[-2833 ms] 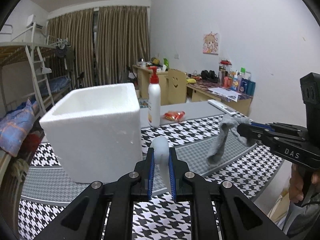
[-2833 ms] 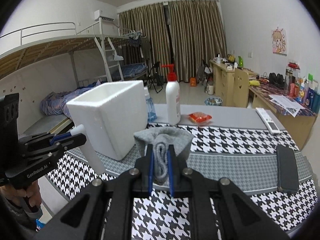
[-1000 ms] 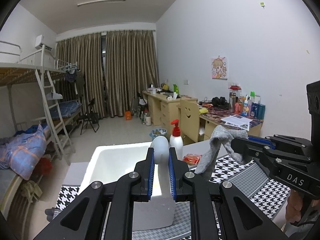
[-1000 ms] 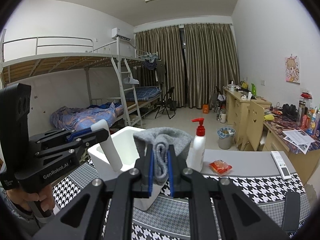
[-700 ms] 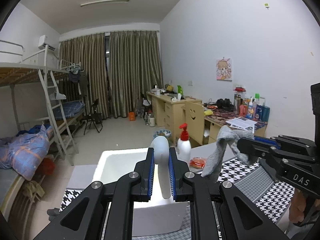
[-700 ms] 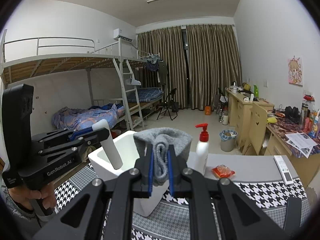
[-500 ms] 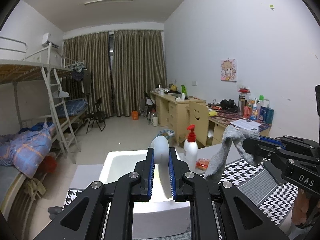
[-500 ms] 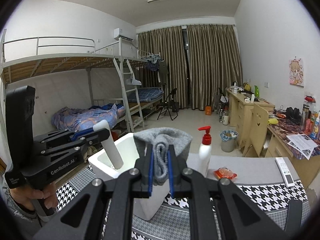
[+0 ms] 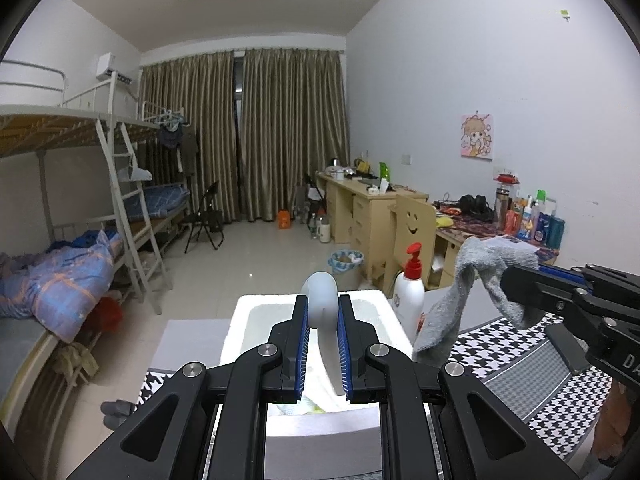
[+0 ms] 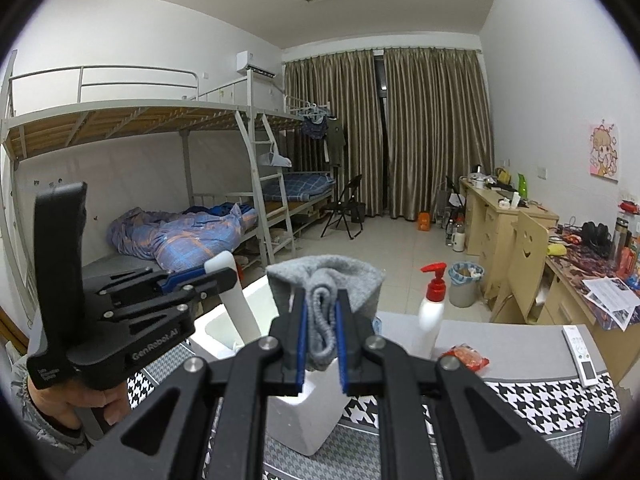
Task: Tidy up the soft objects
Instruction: 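Lift the white roll and grey sock up over the white foam box, then lower the white roll into the foam box and open left gripper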
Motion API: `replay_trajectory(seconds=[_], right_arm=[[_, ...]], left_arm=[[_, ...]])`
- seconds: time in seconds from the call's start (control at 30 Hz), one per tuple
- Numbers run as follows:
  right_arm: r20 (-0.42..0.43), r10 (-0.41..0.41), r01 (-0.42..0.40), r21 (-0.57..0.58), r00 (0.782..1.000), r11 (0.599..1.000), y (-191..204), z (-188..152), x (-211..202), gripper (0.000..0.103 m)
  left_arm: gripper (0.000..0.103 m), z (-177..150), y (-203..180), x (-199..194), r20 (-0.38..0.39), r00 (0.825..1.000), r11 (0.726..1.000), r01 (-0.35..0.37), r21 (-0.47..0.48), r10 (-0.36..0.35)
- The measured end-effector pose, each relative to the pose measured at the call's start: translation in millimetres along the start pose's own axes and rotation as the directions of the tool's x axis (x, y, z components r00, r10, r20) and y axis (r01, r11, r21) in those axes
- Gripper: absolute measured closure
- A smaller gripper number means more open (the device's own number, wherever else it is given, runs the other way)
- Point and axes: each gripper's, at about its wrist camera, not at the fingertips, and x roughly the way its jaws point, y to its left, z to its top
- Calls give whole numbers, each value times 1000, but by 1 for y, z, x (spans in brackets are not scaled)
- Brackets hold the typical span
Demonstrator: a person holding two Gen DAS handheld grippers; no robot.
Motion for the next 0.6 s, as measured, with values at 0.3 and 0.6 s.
replay_trajectory(seconds=[0.3,0.6], right_arm=[[-6,-1,1,-5,1000,1000,1,4,7,87],[-22,-8,7,-10,1000,1000,-3,4,18,87]], left_arm=[[89,-2,3,22,-44,999,1000,-21,6,21],[89,-2,2,46,-93,996,1000,-11,-11,10]])
